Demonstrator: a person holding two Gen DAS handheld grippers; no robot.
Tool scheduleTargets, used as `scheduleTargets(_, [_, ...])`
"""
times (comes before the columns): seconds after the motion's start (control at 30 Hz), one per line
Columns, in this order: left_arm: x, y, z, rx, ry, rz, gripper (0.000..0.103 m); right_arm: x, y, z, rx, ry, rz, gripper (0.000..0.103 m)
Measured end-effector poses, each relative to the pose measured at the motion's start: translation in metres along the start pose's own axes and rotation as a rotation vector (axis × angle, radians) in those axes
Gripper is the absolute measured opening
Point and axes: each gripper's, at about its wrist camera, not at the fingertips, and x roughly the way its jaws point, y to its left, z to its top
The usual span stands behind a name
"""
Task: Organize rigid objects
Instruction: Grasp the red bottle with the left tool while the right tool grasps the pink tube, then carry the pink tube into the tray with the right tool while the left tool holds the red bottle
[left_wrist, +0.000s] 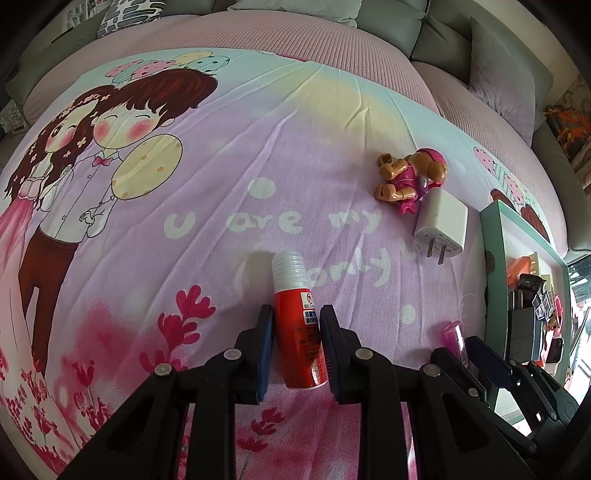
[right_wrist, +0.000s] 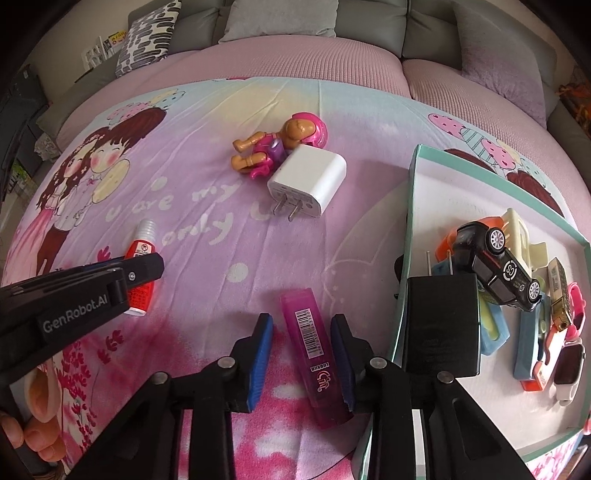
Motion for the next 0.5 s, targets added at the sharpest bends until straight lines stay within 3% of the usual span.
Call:
scheduleTargets(0.13, [0.000,-0.001,0.000,0.004,0.000,0.004,0.026,-0.004,-0.001,0.002,0.009,-0.015,0.014,0.023])
scheduleTargets(0.33, [-0.004,-0.003,0.001,0.018,-0.026,0.024,0.025,-0.019,-0.002,0.006,0.030,-0.070,0.051,0.022])
scheduleTargets(0.5, [-0.023,0.001,0.006,-0.002,-0.093,0.013,0.025,-0.041,-0.013,0.009,0.086,-0.151,0.090,0.021])
